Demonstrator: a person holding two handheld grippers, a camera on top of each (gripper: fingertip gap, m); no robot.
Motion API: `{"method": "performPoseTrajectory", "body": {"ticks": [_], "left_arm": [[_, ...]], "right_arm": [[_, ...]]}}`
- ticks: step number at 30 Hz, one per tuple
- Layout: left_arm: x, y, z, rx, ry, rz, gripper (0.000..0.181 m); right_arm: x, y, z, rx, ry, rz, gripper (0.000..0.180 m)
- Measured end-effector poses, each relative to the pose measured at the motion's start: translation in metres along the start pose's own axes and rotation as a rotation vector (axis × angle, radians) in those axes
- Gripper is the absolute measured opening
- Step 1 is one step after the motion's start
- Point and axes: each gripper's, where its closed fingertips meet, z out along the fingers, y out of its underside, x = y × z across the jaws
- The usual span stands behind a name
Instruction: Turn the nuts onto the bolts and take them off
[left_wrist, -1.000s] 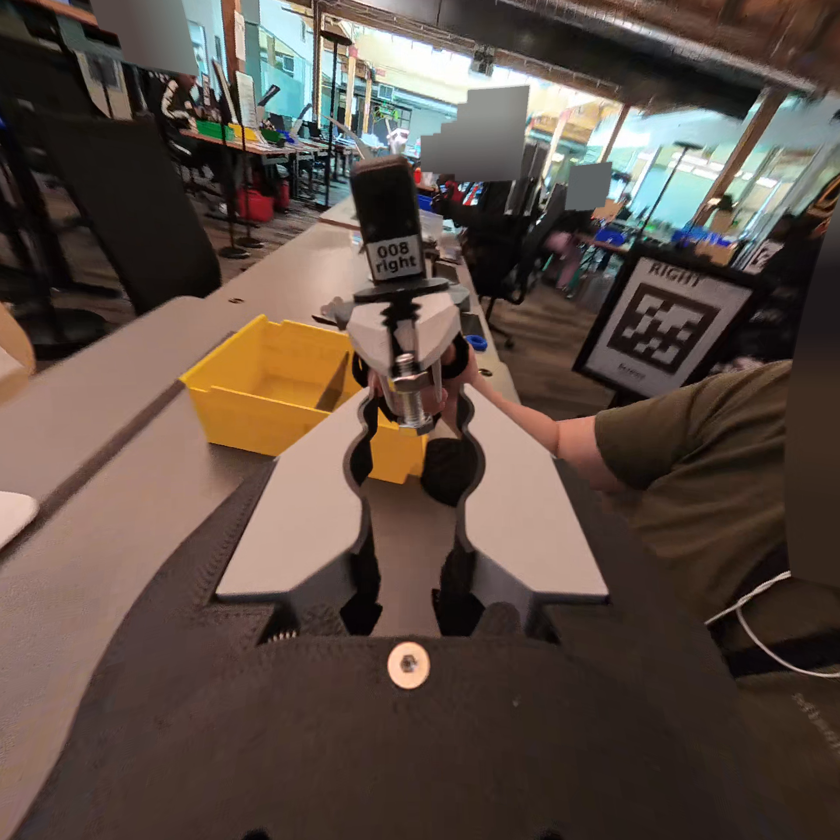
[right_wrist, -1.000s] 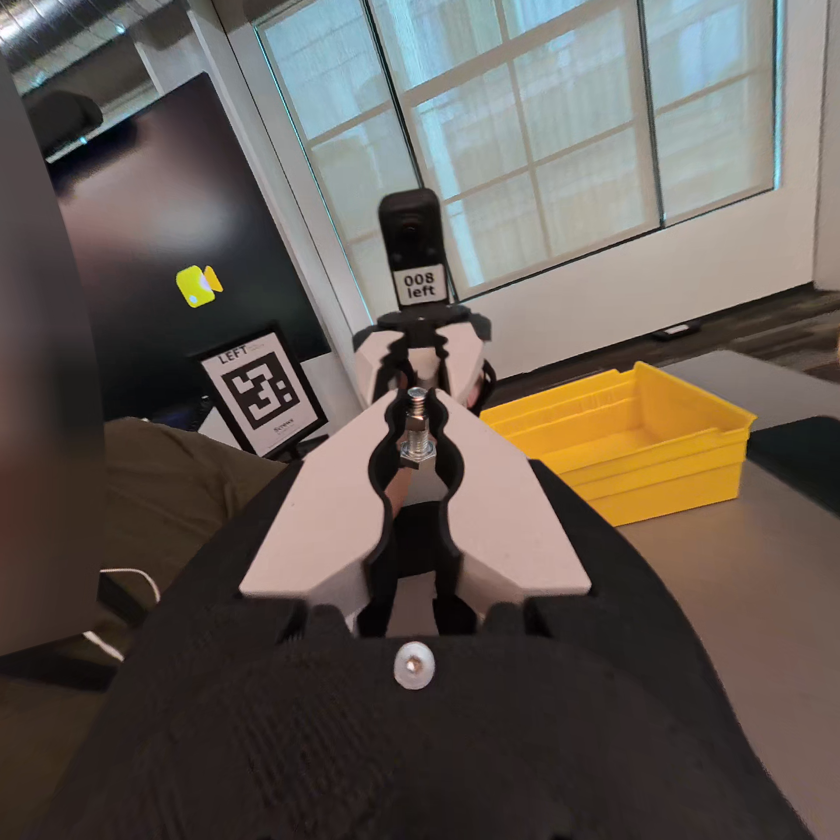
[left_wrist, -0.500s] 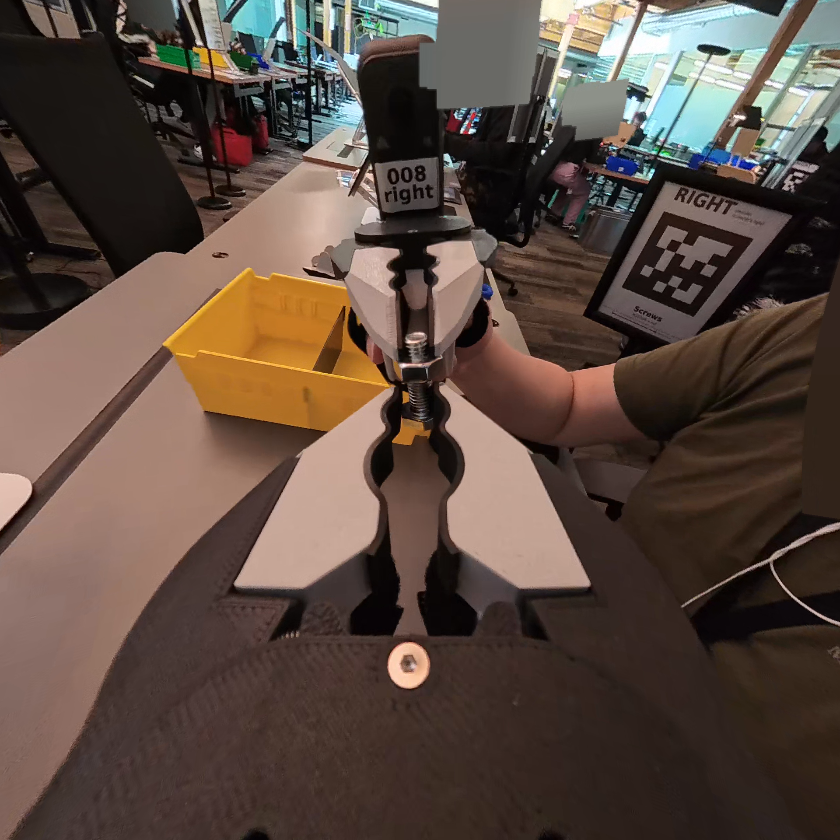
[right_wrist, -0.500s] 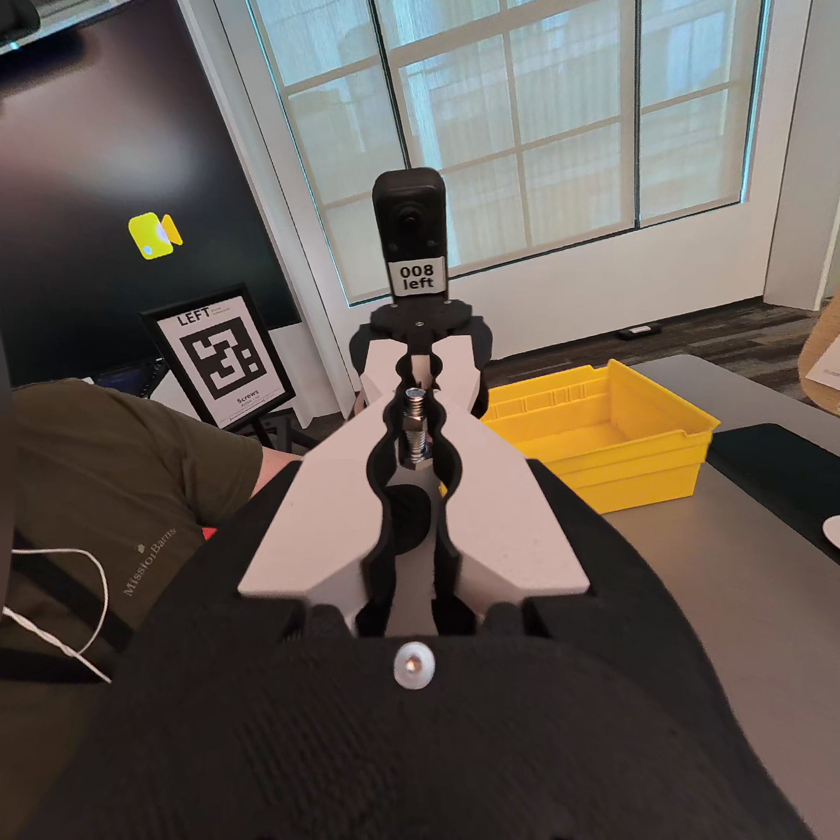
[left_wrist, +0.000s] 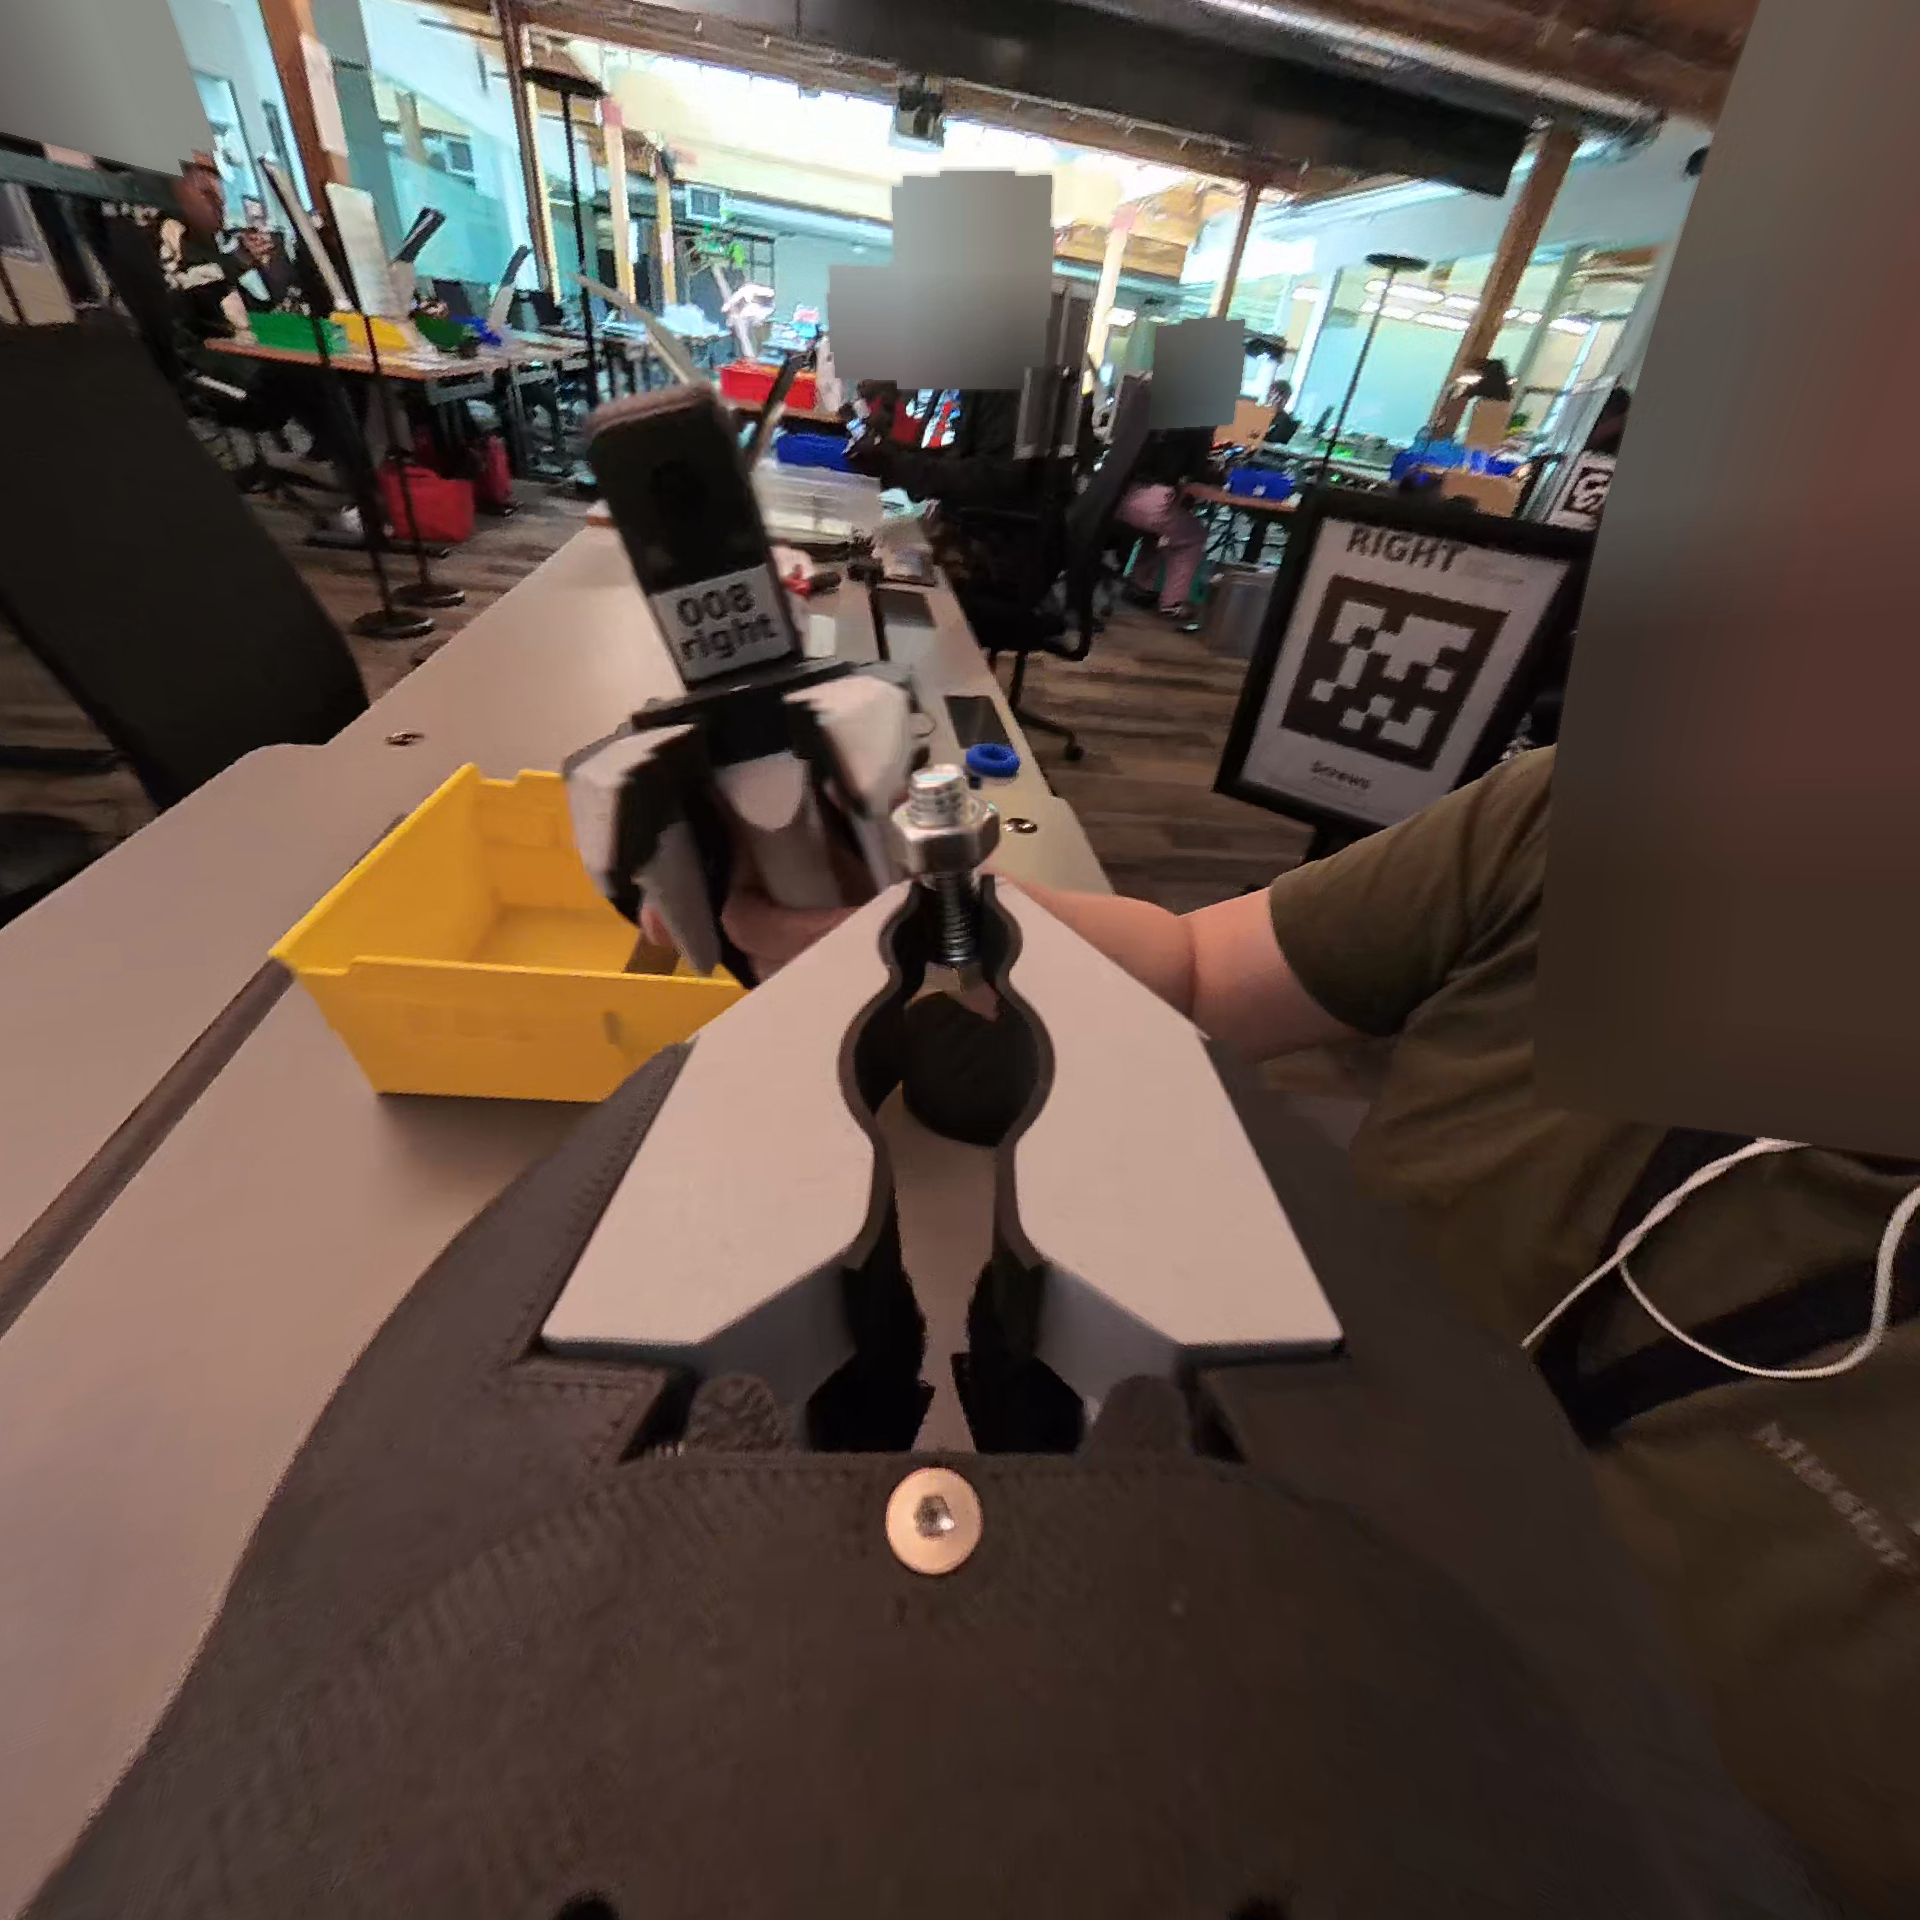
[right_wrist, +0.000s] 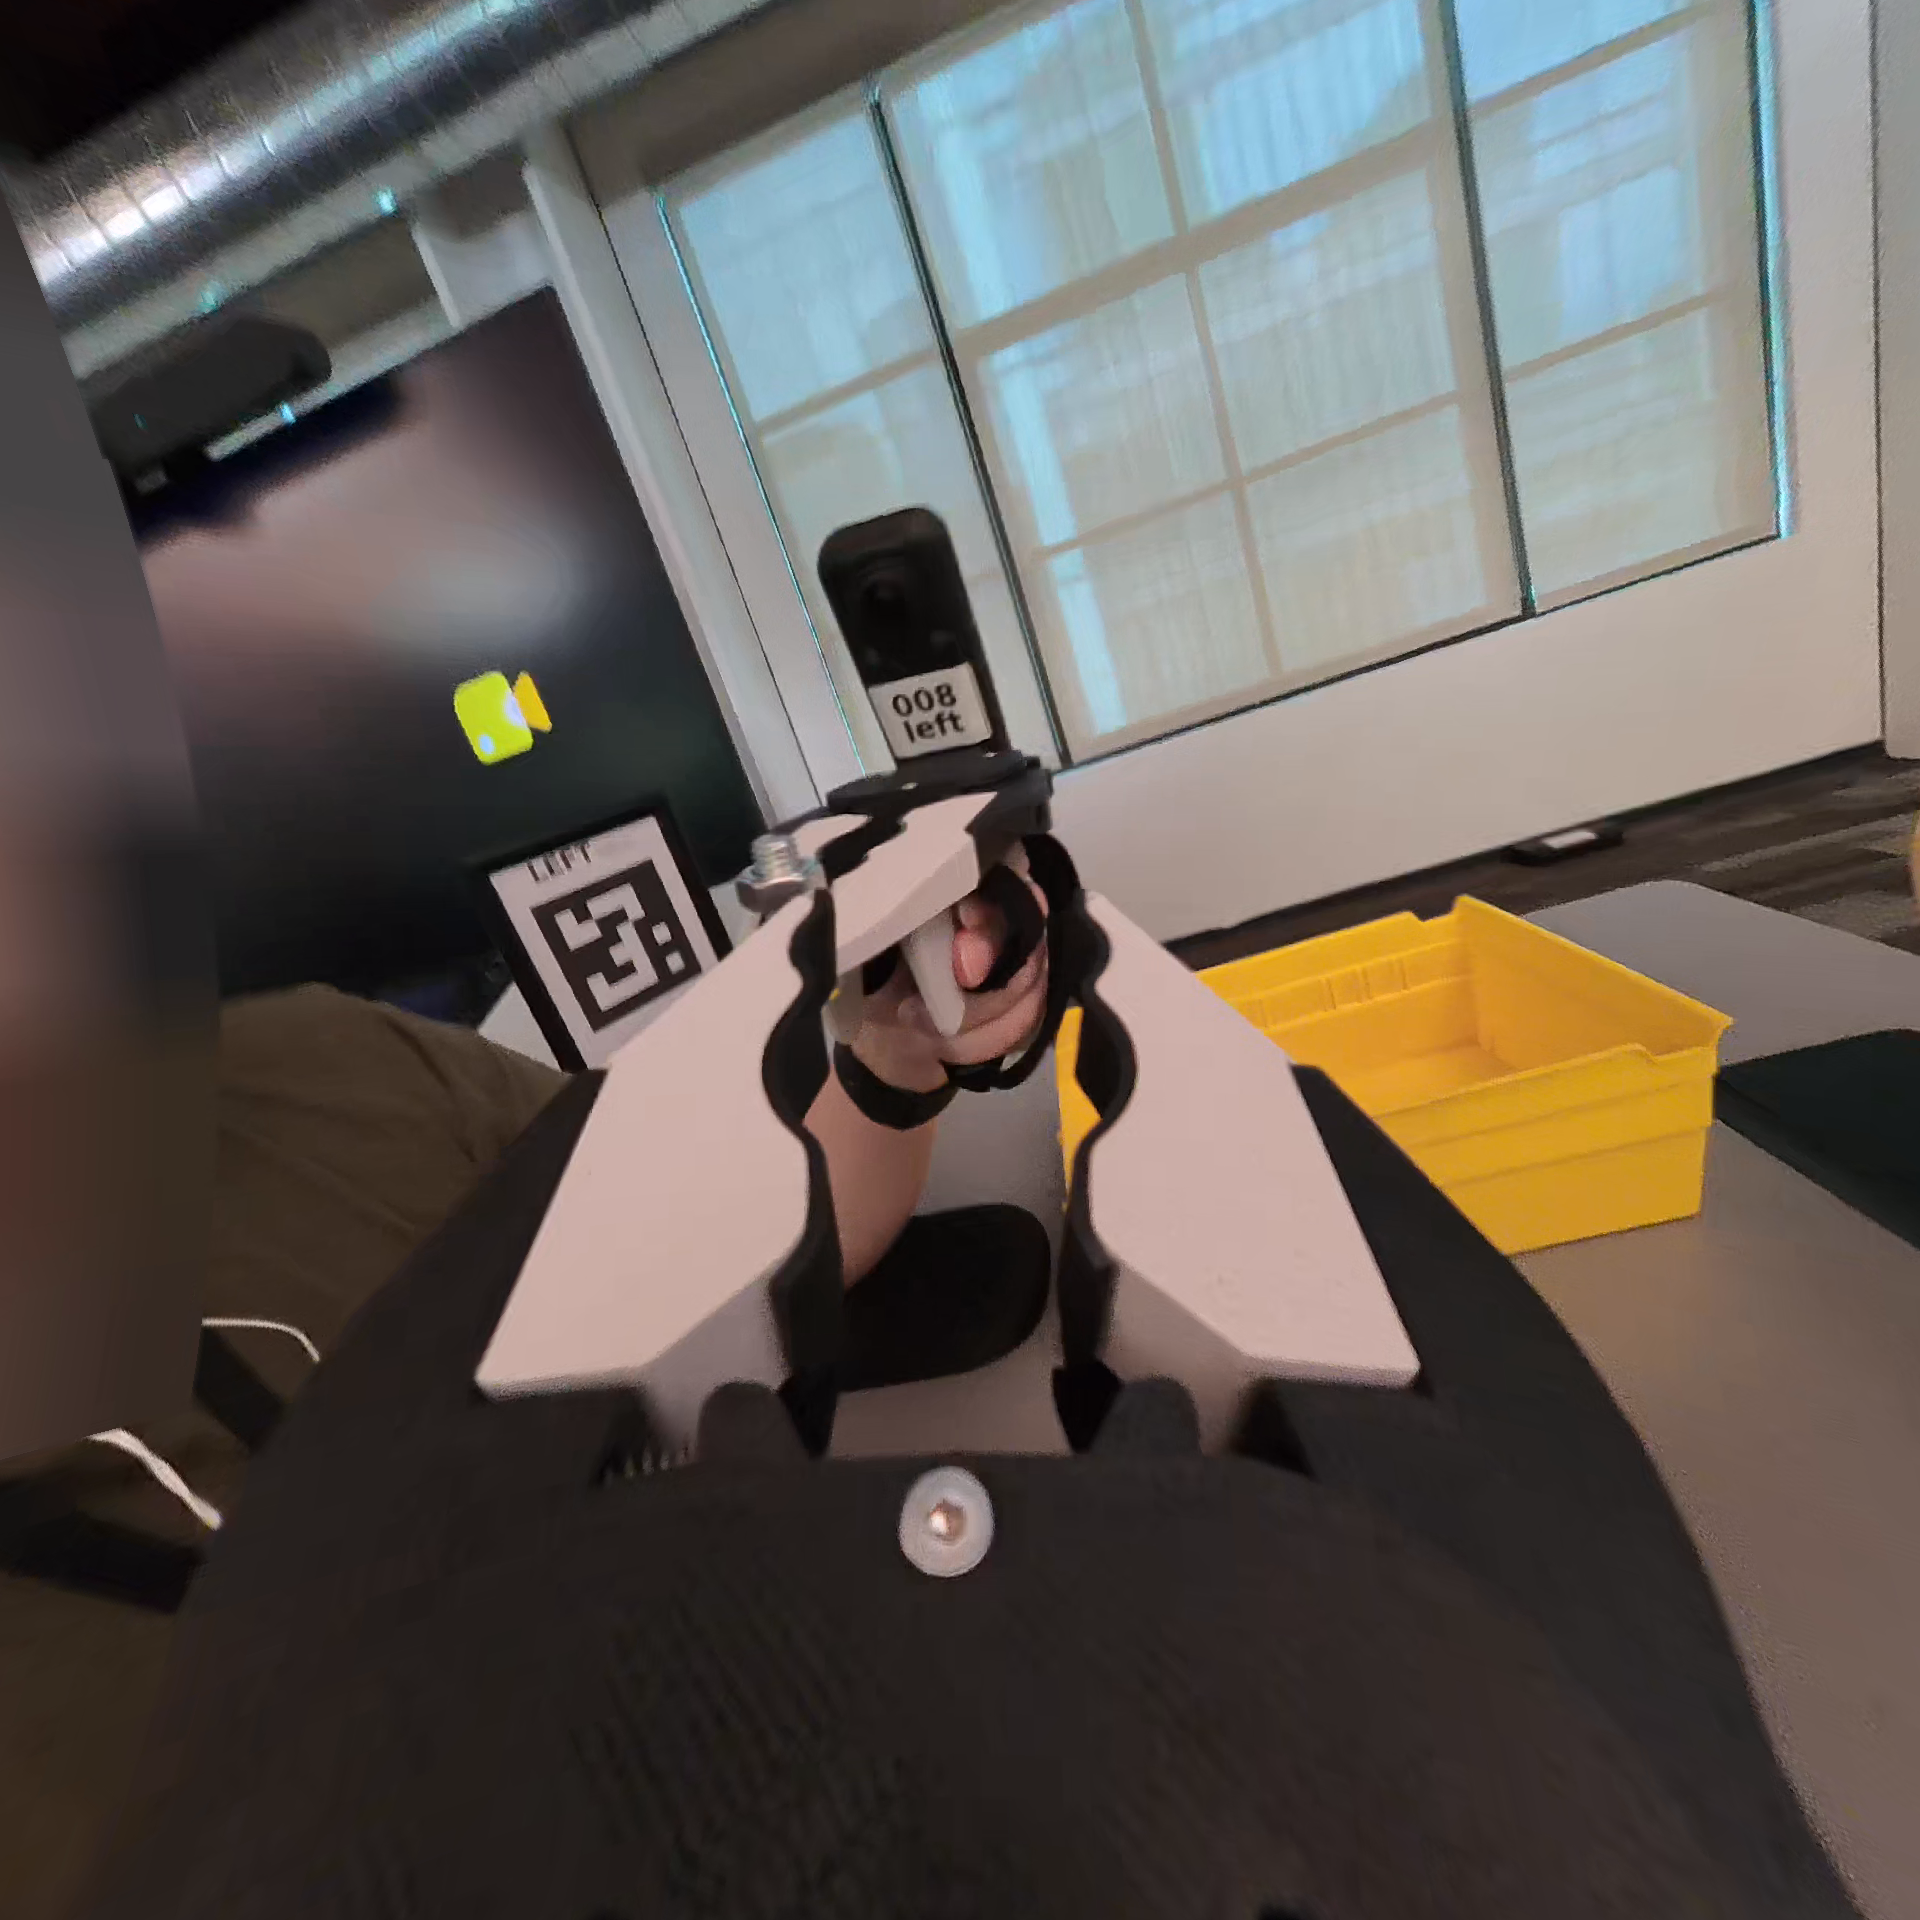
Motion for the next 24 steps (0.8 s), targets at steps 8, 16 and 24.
{"method": "performPoseTrajectory", "body": {"ticks": [8, 16, 24], "left_arm": [[-0.003, 0.006, 0.002, -0.029, -0.017, 0.012, 0.007], [-0.001, 0.004, 0.003, -0.035, -0.045, 0.046, 0.007], [0.008, 0.0, 0.007, -0.004, 0.009, 0.038, 0.007]], "right_arm": [[-0.025, 0.009, 0.022, -0.052, 0.002, -0.148, 0.053], [-0.018, -0.01, -0.002, 0.014, -0.047, -0.032, 0.053], [-0.006, -0.001, 0.001, -0.006, -0.022, 0.009, 0.045]]}}
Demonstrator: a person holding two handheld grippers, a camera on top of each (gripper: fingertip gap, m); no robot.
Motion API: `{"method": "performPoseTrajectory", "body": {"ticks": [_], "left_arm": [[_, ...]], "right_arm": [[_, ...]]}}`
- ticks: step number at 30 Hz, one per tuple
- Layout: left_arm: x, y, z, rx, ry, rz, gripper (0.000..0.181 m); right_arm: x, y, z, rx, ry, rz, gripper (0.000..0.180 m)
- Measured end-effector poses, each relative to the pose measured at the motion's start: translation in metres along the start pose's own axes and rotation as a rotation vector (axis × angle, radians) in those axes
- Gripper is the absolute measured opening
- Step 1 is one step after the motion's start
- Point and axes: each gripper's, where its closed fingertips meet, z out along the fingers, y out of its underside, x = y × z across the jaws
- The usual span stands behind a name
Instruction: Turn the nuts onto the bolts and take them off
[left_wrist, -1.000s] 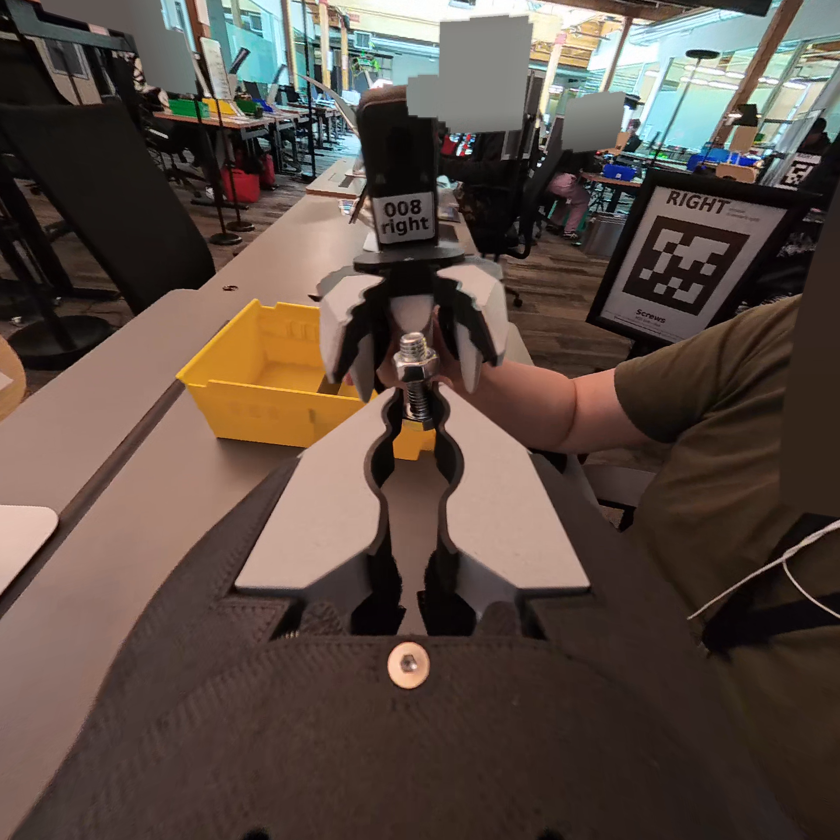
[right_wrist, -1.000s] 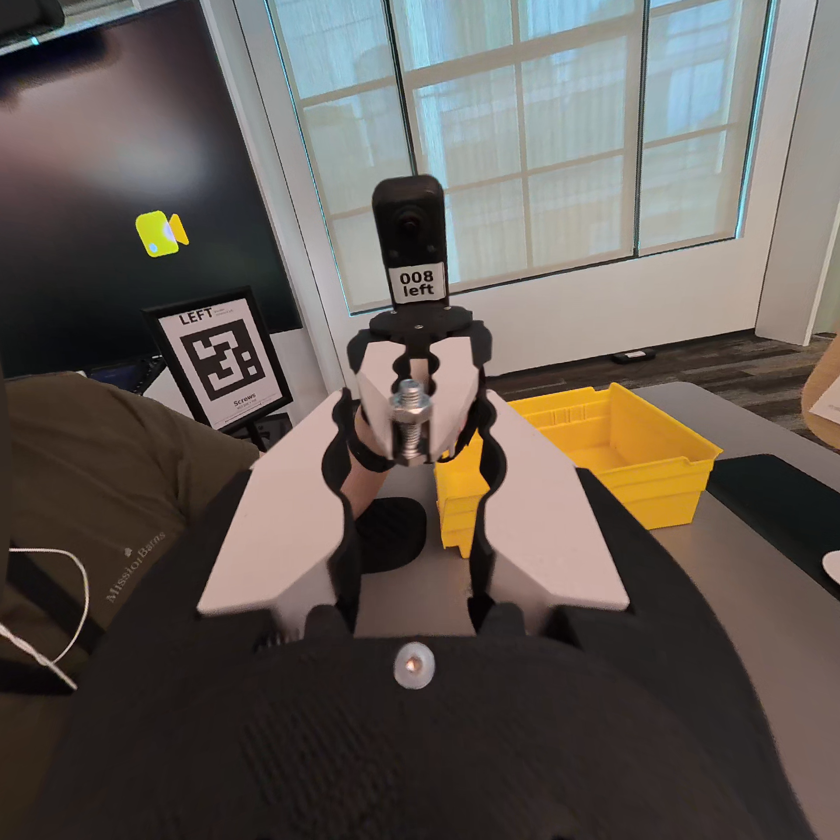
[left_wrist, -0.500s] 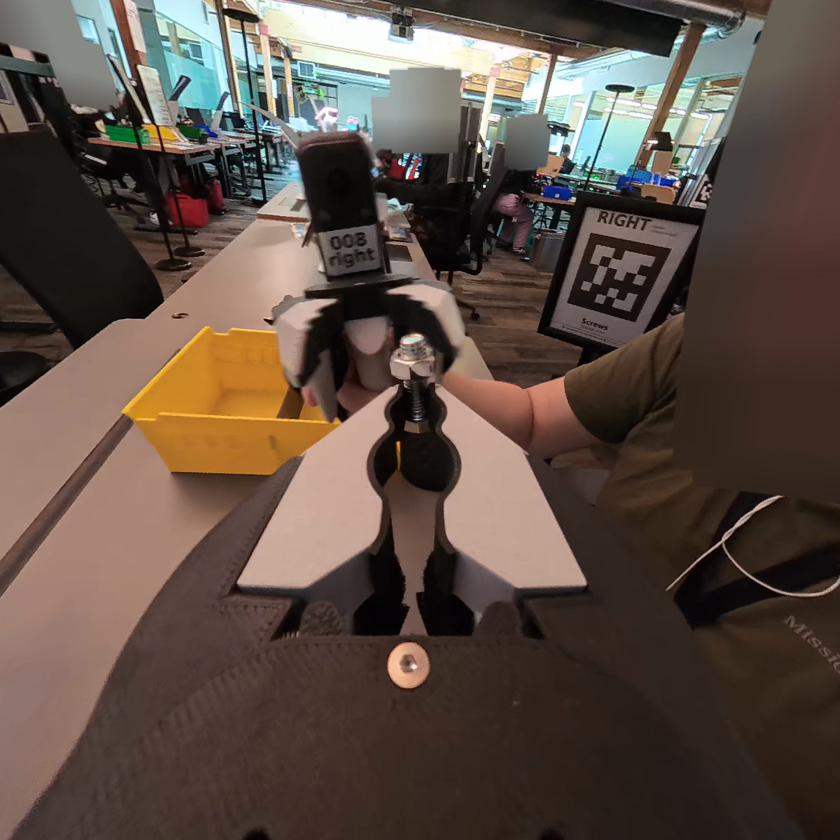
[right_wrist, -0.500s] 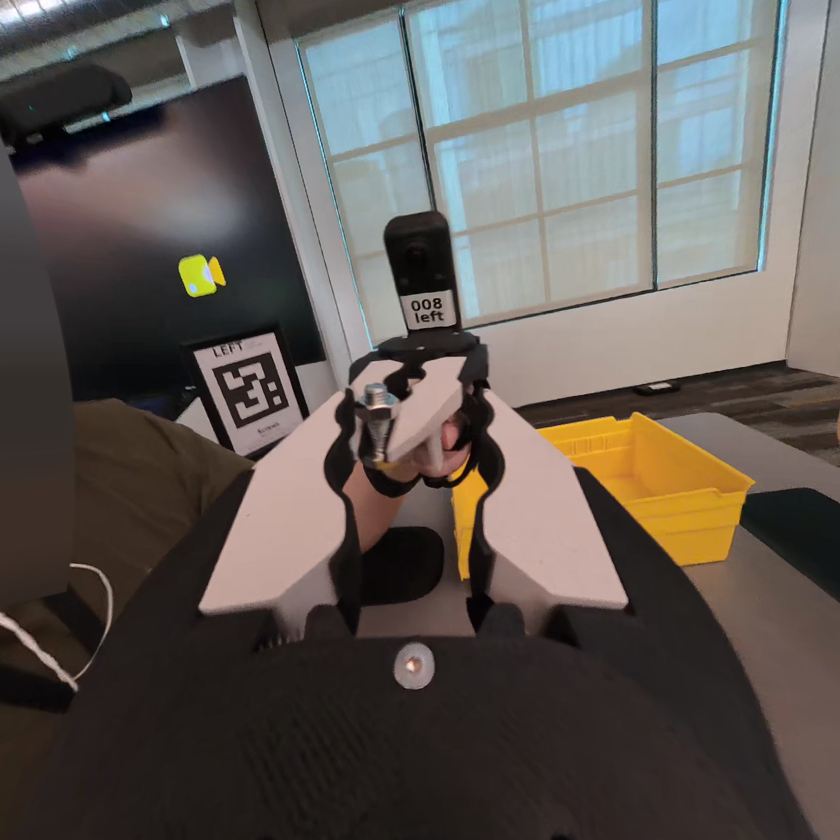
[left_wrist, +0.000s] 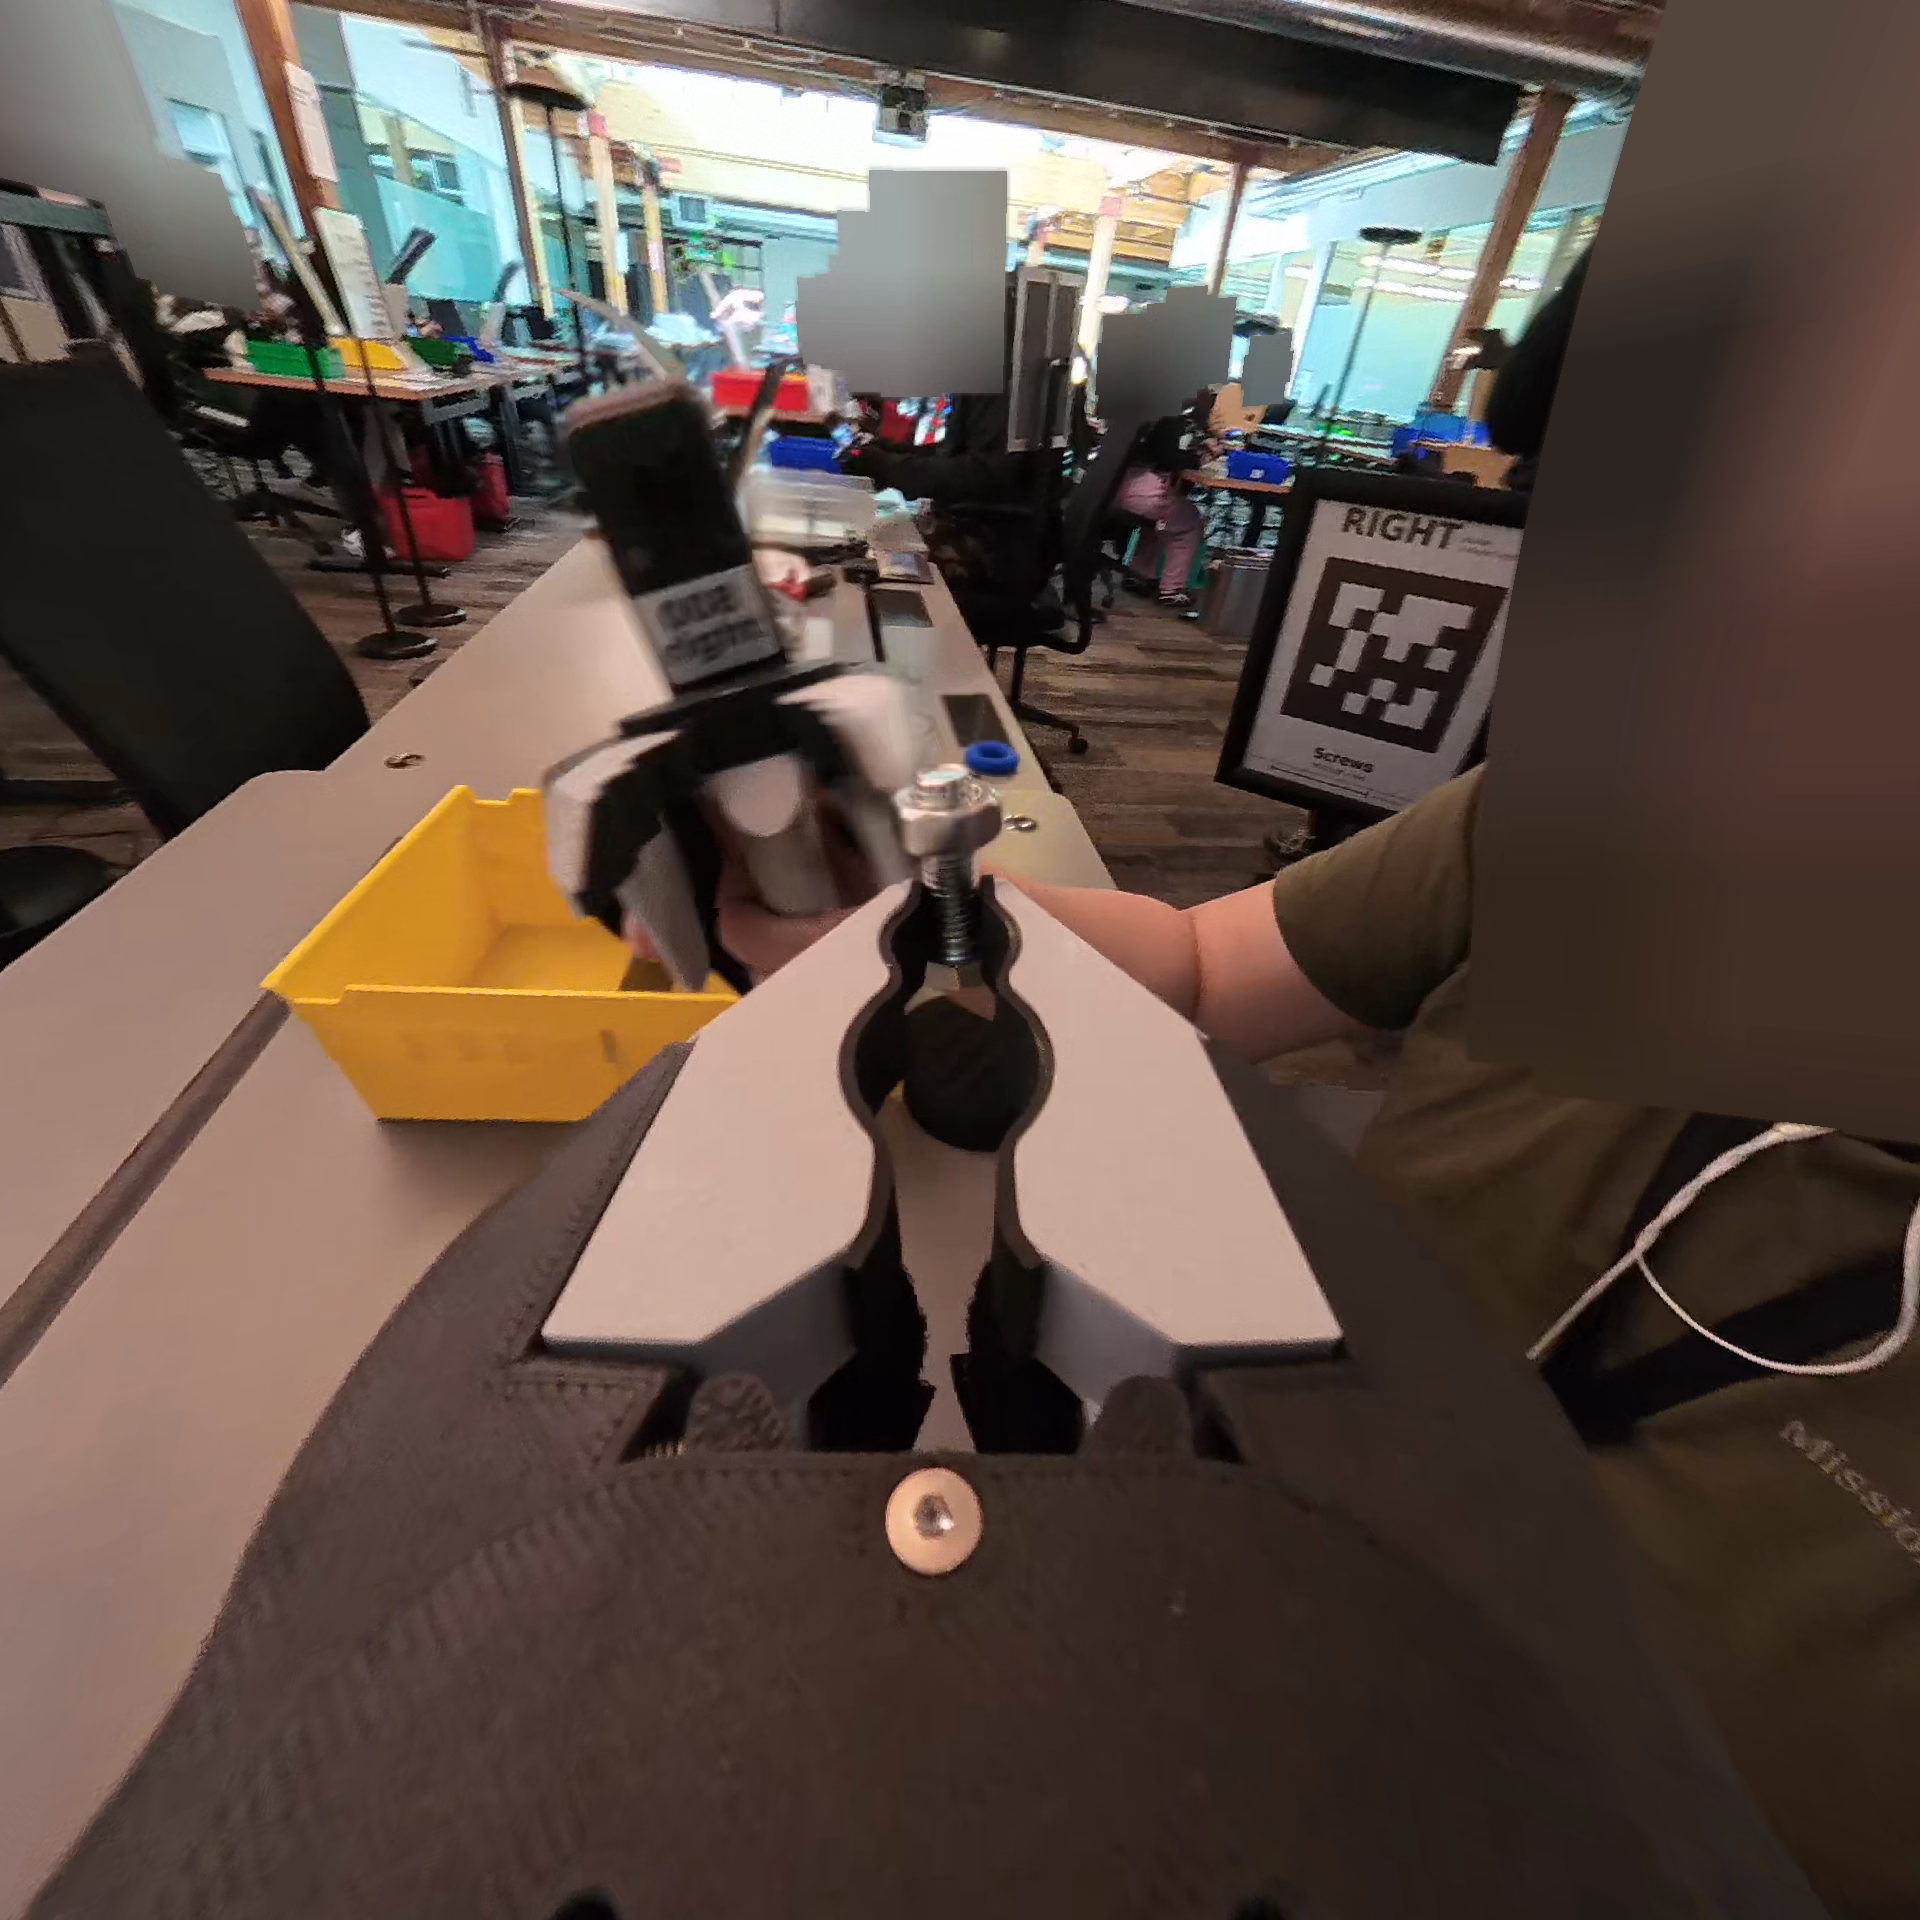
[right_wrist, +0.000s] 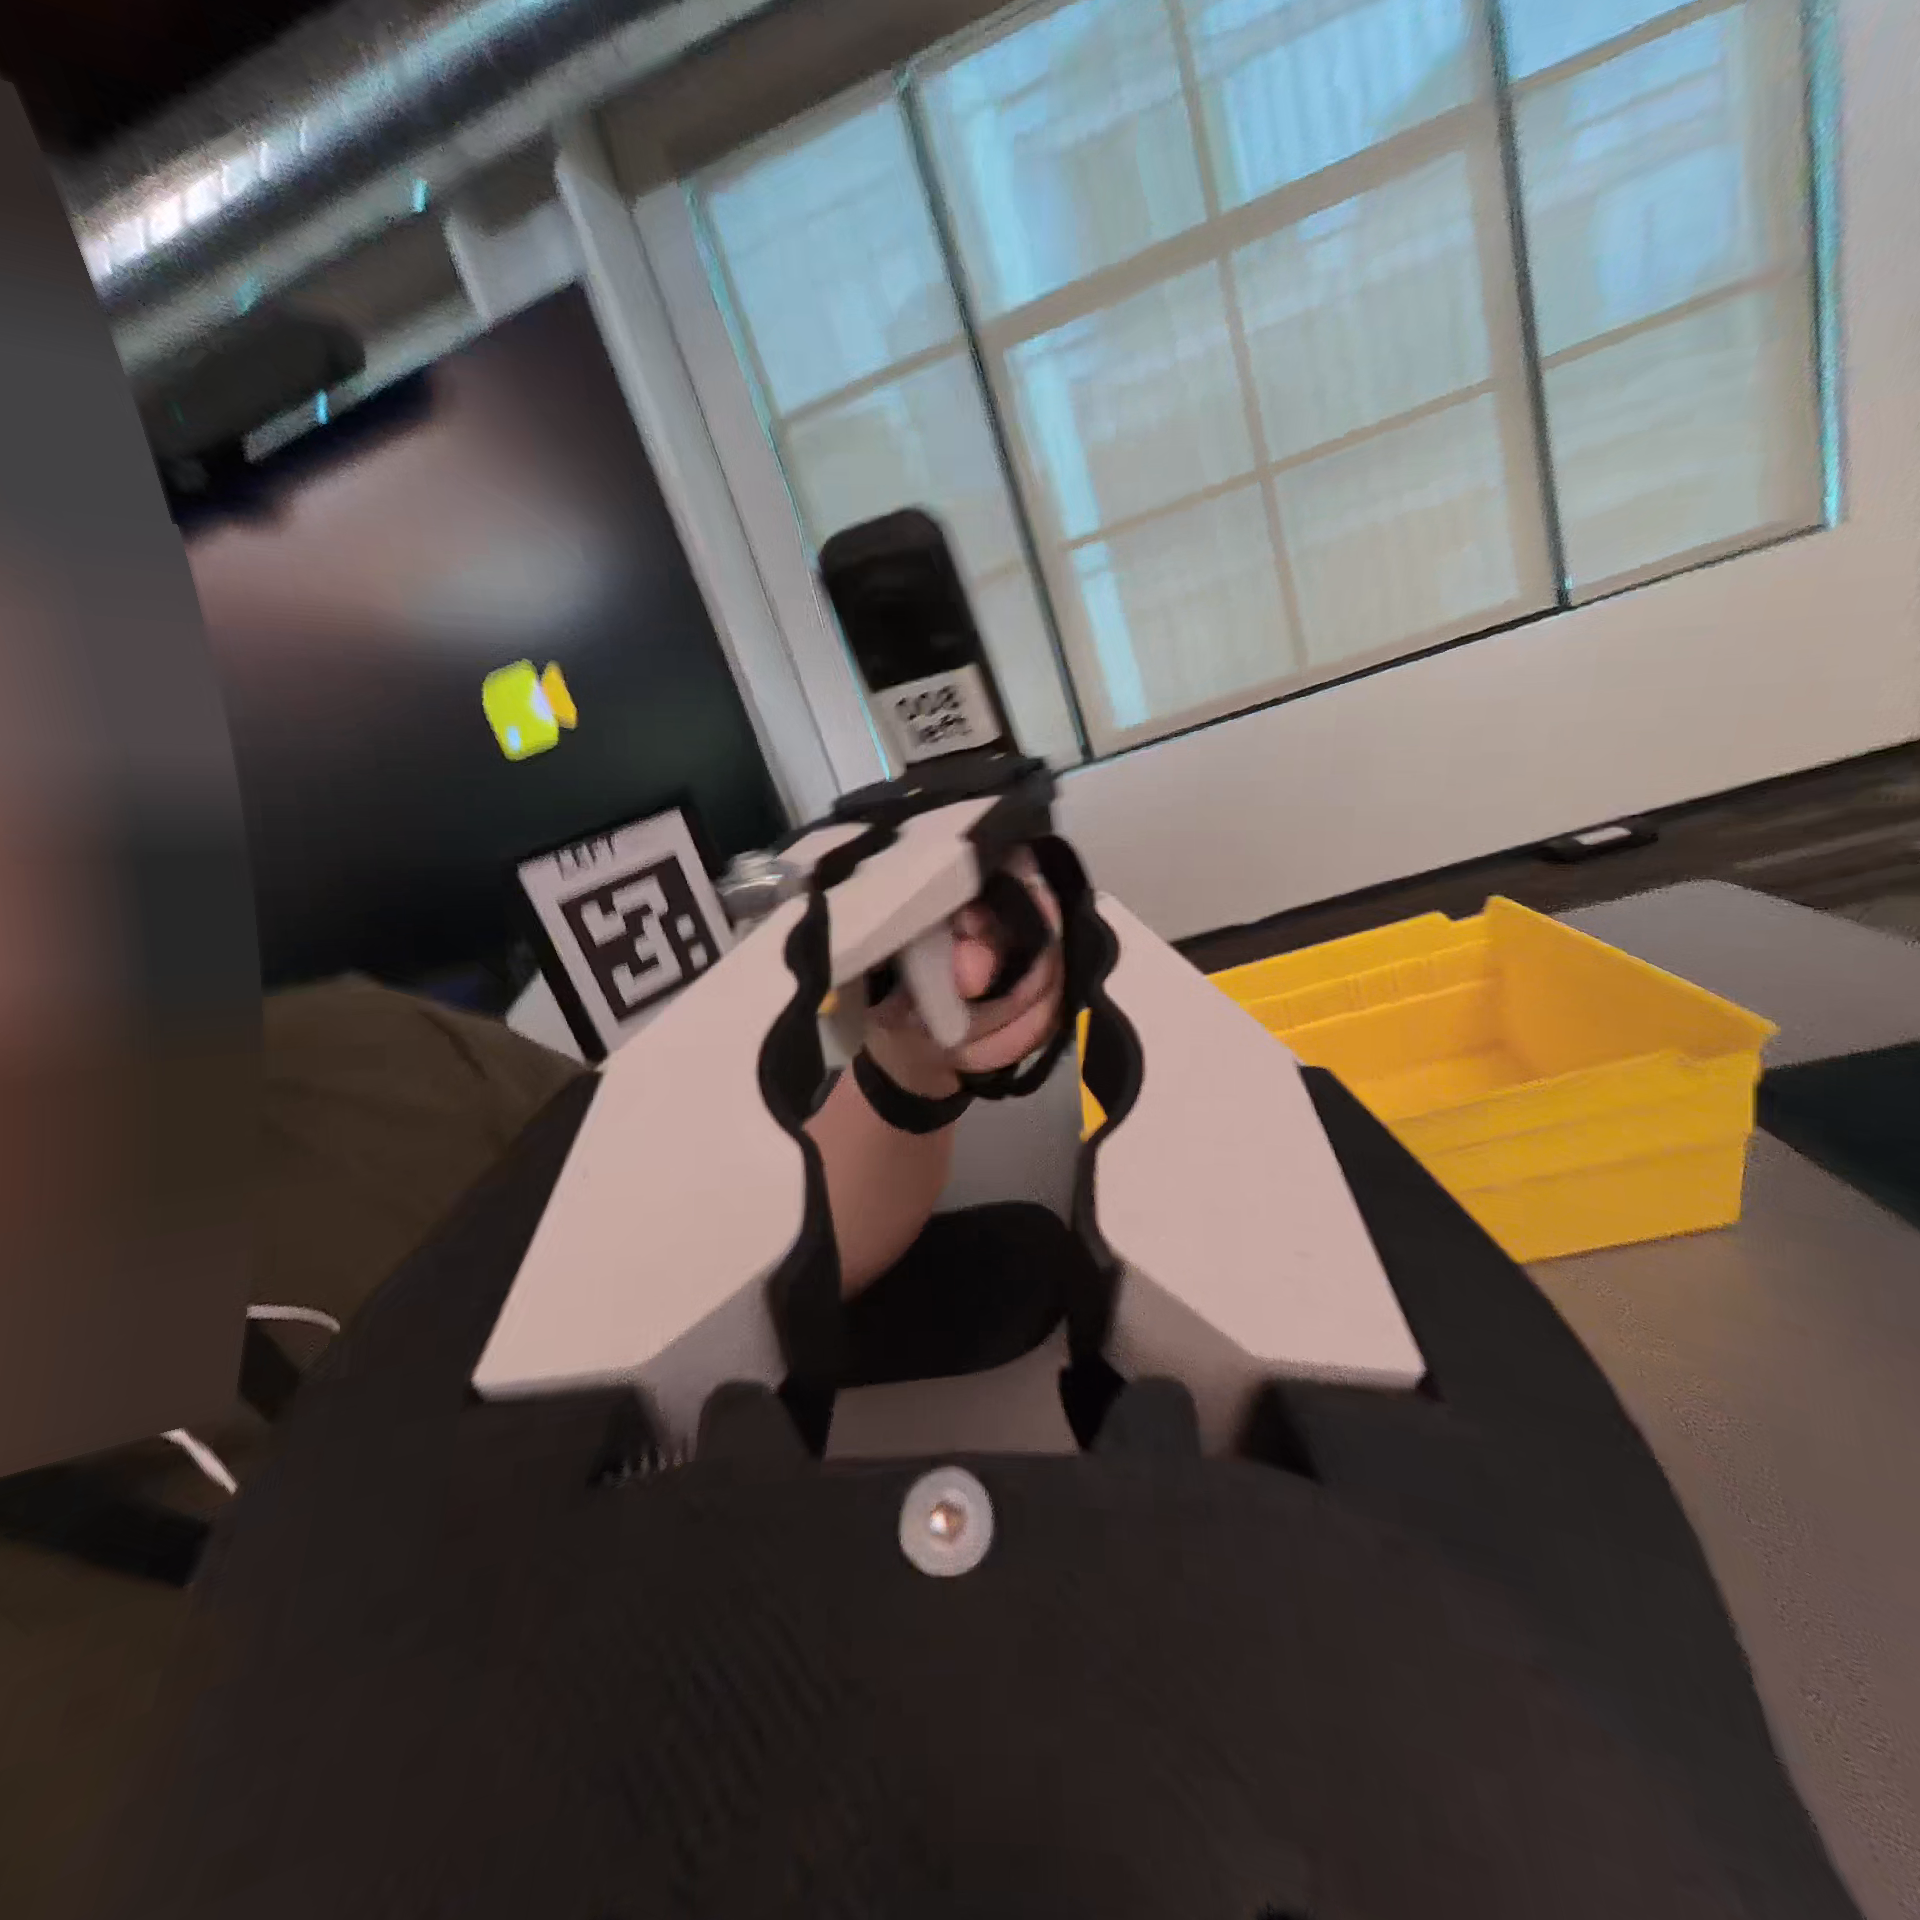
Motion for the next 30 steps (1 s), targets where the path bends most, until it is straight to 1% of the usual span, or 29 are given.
{"method": "performPoseTrajectory", "body": {"ticks": [2, 4, 6, 7, 9, 10, 11, 12, 13, 14, 15, 17, 20, 21, 22, 24, 25, 26, 28, 30], "left_arm": [[0.006, -0.003, -0.002, 0.012, 0.035, -0.011, 0.007], [0.0, -0.003, -0.004, 0.008, -0.011, -0.007, 0.007], [-0.003, 0.001, -0.002, -0.008, -0.02, -0.002, 0.007], [-0.004, 0.001, -0.001, -0.008, -0.016, -0.01, 0.007], [0.0, 0.002, 0.002, -0.005, 0.016, -0.021, 0.007], [0.002, 0.002, 0.003, -0.002, 0.027, -0.022, 0.007], [0.002, 0.001, 0.003, 0.001, 0.02, -0.023, 0.008], [0.0, 0.0, 0.002, 0.008, 0.006, -0.022, 0.008], [0.001, -0.002, 0.0, 0.015, 0.009, -0.019, 0.007], [0.002, -0.002, -0.001, 0.011, 0.017, -0.022, 0.007], [0.0, -0.002, -0.003, 0.004, -0.001, -0.022, 0.007], [-0.005, -0.001, -0.004, -0.005, -0.043, 0.001, 0.007], [0.0, 0.001, 0.0, -0.017, -0.012, 0.001, 0.007], [0.002, 0.002, 0.002, -0.022, -0.002, 0.007, 0.007], [0.005, 0.002, 0.003, -0.024, 0.005, 0.015, 0.007], [0.002, 0.002, 0.004, -0.025, -0.025, 0.028, 0.007], [0.002, 0.001, 0.002, -0.018, -0.028, 0.035, 0.007], [0.005, -0.001, 0.001, -0.011, -0.006, 0.035, 0.007], [0.004, -0.002, 0.0, -0.008, -0.016, 0.024, 0.007], [0.002, -0.001, 0.0, -0.019, -0.033, 0.036, 0.007]], "right_arm": [[0.001, -0.011, -0.01, 0.07, -0.02, 0.03, 0.045], [-0.021, -0.006, 0.0, 0.009, -0.077, -0.021, 0.049], [-0.04, 0.007, 0.016, -0.072, -0.089, -0.121, 0.057], [-0.043, 0.013, 0.023, -0.097, -0.072, -0.167, 0.057], [-0.033, 0.015, 0.026, -0.101, -0.004, -0.202, 0.048], [-0.025, 0.012, 0.021, -0.08, 0.013, -0.18, 0.048], [-0.021, 0.009, 0.015, -0.057, -0.016, -0.125, 0.051], [-0.018, 0.005, 0.008, -0.037, -0.044, -0.055, 0.049], [-0.013, 0.001, 0.003, -0.01, -0.047, -0.005, 0.041], [-0.012, -0.005, -0.001, 0.022, -0.056, 0.012, 0.041], [-0.016, -0.008, -0.001, 0.036, -0.067, 0.006, 0.041], [-0.028, -0.002, 0.008, -0.007, -0.082, -0.034, 0.043], [-0.036, 0.007, 0.022, -0.045, -0.056, -0.086, 0.045], [-0.033, 0.007, 0.023, -0.041, -0.043, -0.079, 0.044], [-0.03, 0.007, 0.02, -0.035, -0.056, -0.059, 0.048], [-0.022, 0.002, 0.01, -0.006, -0.088, 0.007, 0.048], [-0.013, -0.002, 0.004, 0.016, -0.063, 0.034, 0.035], [-0.007, -0.004, -0.001, 0.031, -0.039, 0.032, 0.035], [-0.017, -0.007, -0.001, 0.028, -0.072, 0.015, 0.035], [-0.037, -0.002, 0.009, -0.012, -0.121, -0.025, 0.04]]}}
